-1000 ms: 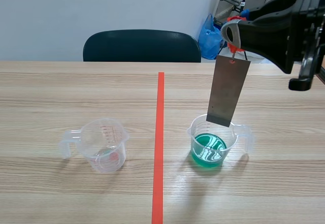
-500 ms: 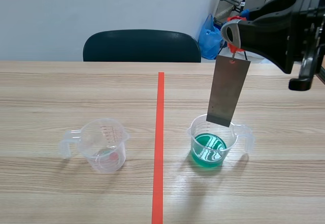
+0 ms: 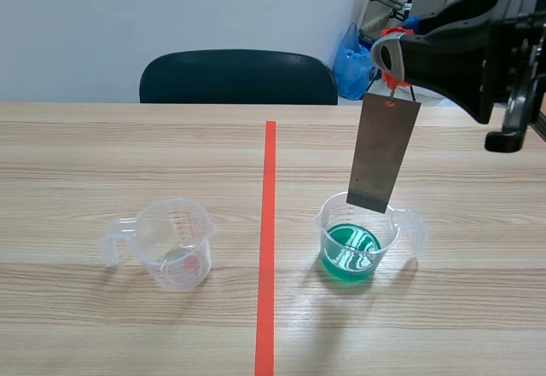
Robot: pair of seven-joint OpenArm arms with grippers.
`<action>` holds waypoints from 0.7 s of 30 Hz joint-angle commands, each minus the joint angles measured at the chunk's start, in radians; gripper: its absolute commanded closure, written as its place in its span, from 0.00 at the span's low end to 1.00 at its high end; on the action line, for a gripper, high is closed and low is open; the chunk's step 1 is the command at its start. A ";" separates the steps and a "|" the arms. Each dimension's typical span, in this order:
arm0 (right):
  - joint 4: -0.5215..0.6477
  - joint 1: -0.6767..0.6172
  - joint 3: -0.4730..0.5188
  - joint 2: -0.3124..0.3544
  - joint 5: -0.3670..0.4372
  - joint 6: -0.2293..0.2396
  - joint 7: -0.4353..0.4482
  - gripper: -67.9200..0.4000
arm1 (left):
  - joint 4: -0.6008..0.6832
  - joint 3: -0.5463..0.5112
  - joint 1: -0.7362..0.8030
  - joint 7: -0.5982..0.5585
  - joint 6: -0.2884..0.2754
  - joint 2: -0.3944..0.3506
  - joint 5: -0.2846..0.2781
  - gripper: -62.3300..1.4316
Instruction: Do the redox reaction experiment
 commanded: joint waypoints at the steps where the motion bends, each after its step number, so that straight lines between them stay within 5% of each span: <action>1: 0.012 0.012 0.011 0.008 0.014 -0.003 0.018 0.98 | 0.011 -0.002 0.001 -0.014 -0.002 0.000 -0.003 0.00; 21: 0.008 0.012 0.009 0.008 0.014 -0.003 0.019 0.98 | 0.011 -0.002 0.001 -0.014 -0.002 0.000 -0.003 0.00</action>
